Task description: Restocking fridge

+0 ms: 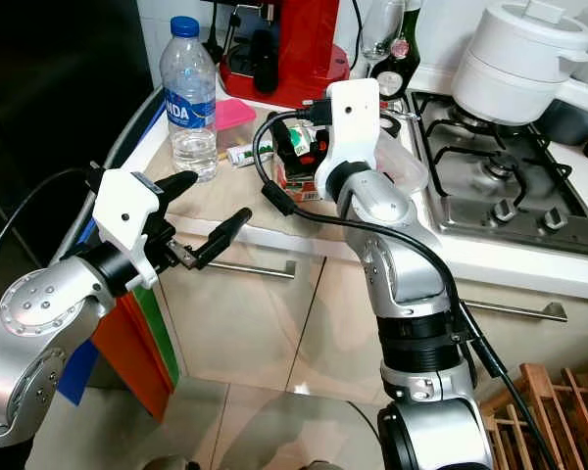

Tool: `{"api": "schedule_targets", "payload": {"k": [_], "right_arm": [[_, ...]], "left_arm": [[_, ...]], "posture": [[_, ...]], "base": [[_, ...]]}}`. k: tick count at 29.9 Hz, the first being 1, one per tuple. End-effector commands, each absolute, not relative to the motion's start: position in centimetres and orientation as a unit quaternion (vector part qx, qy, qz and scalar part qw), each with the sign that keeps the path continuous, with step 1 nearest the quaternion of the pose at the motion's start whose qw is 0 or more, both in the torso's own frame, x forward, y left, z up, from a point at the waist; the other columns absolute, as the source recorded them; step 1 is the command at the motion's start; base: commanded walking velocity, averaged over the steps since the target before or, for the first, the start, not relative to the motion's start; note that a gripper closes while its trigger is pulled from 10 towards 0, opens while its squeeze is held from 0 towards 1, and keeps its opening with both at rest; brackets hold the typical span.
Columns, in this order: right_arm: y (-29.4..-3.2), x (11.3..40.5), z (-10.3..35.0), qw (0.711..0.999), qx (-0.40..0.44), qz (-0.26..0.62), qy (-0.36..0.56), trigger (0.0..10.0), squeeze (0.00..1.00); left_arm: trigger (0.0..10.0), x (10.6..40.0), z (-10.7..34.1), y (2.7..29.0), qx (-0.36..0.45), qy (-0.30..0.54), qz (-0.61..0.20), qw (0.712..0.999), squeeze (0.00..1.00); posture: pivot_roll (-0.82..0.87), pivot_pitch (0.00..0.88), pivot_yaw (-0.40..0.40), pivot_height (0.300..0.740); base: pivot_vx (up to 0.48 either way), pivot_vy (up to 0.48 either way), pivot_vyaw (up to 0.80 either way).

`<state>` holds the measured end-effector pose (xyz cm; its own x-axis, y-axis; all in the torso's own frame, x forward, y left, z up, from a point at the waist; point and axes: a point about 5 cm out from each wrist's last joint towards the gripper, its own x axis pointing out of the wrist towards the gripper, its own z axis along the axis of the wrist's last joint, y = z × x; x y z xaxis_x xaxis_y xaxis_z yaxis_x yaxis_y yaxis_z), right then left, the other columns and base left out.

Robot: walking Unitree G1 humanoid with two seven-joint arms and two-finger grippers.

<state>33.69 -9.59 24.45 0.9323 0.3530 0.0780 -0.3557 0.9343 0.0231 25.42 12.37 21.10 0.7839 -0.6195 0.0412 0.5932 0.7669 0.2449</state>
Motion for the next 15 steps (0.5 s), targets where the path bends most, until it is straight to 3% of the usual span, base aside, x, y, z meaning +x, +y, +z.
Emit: {"api": "schedule_targets", "payload": {"k": [1,15], "right_arm": [[-9.68,33.65,25.06,0.983,0.013,0.177,-0.044,10.0,0.0],[-9.68,33.65,25.06,0.983,0.013,0.177,-0.044,10.0,0.0]], "left_arm": [[10.0,25.38,21.17,12.12,0.113,-0.059,-0.327,0.936,0.0],[10.0,25.38,21.17,12.12,0.113,-0.059,-0.327,0.936,0.0]], "posture": [[0.05,0.003,-0.071,0.74],[0.05,0.003,-0.071,0.74]], "base": [[0.0,0.0,0.0],[0.0,0.0,0.0]]}}
